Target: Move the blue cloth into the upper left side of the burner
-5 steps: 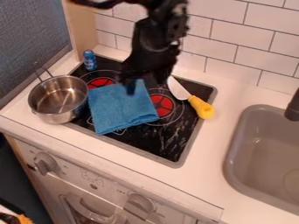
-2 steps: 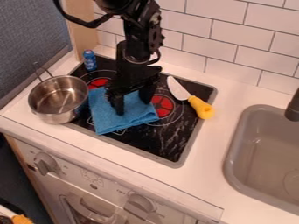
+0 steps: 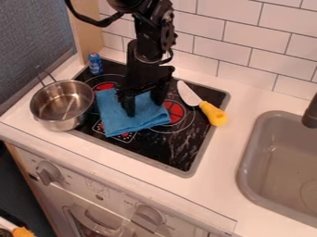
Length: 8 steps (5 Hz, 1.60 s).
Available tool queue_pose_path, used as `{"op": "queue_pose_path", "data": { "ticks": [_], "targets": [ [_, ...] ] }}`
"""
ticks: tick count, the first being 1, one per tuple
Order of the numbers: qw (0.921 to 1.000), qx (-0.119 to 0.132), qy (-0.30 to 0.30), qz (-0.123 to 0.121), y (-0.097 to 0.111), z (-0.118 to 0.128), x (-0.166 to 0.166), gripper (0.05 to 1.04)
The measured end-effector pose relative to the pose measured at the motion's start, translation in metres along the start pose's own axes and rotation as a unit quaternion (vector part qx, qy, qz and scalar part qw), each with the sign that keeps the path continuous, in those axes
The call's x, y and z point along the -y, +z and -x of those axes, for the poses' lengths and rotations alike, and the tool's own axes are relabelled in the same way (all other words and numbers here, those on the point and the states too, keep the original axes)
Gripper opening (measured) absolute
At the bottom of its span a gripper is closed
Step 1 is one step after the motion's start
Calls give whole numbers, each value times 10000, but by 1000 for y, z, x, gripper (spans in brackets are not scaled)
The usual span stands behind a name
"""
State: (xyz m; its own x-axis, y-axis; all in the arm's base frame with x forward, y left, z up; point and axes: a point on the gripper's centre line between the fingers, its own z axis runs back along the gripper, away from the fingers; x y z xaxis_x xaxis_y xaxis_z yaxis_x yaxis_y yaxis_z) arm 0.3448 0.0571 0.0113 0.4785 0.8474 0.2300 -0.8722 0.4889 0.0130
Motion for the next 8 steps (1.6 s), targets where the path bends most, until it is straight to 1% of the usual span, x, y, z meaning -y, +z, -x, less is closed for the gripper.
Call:
{"op": "queue_pose_path", "data": {
  "ticks": [1, 2, 3, 4, 6, 8],
  "targets": [
    [9999, 47, -74, -104, -2, -10, 9, 1000],
    [9999, 55, -60, -146, -6, -24, 14, 1000],
    [9998, 85, -50, -154, -11, -46, 24, 1000],
    [9999, 113, -48, -45, -16, -66, 33, 1001],
    [9999, 102, -87, 1, -21, -80, 37, 1001],
    [9999, 98, -90, 42, -19, -77, 35, 999]
  ]
}}
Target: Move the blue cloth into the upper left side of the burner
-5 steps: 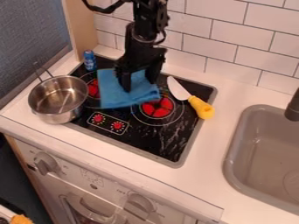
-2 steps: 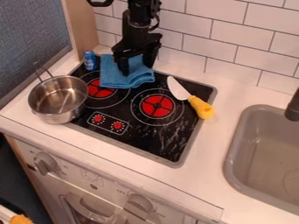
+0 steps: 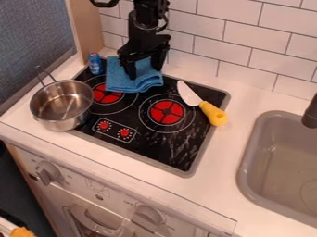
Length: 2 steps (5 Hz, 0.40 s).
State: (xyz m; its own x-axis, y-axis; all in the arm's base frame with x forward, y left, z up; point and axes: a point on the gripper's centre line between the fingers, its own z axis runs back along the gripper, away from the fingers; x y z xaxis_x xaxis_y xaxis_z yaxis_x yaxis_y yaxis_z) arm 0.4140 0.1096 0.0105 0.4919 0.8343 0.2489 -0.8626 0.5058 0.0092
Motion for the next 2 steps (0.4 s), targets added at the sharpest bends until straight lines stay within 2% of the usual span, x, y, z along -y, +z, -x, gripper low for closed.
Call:
{"op": "queue_pose_path", "data": {
  "ticks": [1, 2],
  "targets": [
    [10000, -3, 28, -42, 5, -1, -4, 1000],
    [9998, 135, 64, -121, 17, -7, -10, 999]
  ]
}}
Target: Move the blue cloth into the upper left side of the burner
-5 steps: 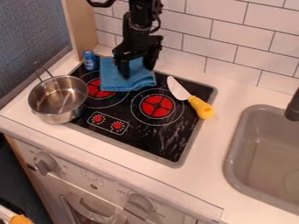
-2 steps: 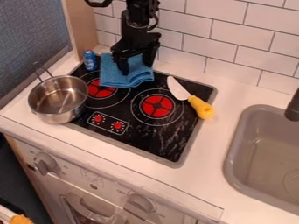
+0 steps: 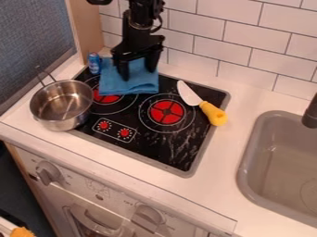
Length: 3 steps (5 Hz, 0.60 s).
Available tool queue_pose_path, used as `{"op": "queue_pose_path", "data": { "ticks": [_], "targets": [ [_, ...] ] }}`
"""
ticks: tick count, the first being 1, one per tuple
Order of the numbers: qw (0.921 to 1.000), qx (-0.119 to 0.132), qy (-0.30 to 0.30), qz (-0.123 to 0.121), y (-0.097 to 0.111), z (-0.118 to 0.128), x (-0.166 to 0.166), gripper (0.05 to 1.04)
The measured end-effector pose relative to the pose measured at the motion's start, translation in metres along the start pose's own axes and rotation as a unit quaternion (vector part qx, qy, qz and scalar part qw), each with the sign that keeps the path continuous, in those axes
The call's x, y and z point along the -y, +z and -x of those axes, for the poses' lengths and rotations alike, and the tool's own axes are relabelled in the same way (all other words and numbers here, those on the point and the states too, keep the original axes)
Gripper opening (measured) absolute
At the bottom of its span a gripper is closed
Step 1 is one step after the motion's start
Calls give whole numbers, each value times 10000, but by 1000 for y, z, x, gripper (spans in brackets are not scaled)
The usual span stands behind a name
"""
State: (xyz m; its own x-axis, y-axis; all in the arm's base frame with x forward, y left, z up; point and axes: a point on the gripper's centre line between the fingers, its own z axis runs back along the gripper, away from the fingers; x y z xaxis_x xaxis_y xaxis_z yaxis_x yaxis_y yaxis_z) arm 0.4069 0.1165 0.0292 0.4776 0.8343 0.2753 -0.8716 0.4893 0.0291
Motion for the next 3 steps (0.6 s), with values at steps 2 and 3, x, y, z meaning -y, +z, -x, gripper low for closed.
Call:
{"op": "queue_pose_path", "data": {
  "ticks": [2, 3],
  "targets": [
    [9988, 309, 183, 323, 49, -12, -1, 1000],
    [9981, 375, 204, 439, 64, -10, 4, 999]
  ]
}}
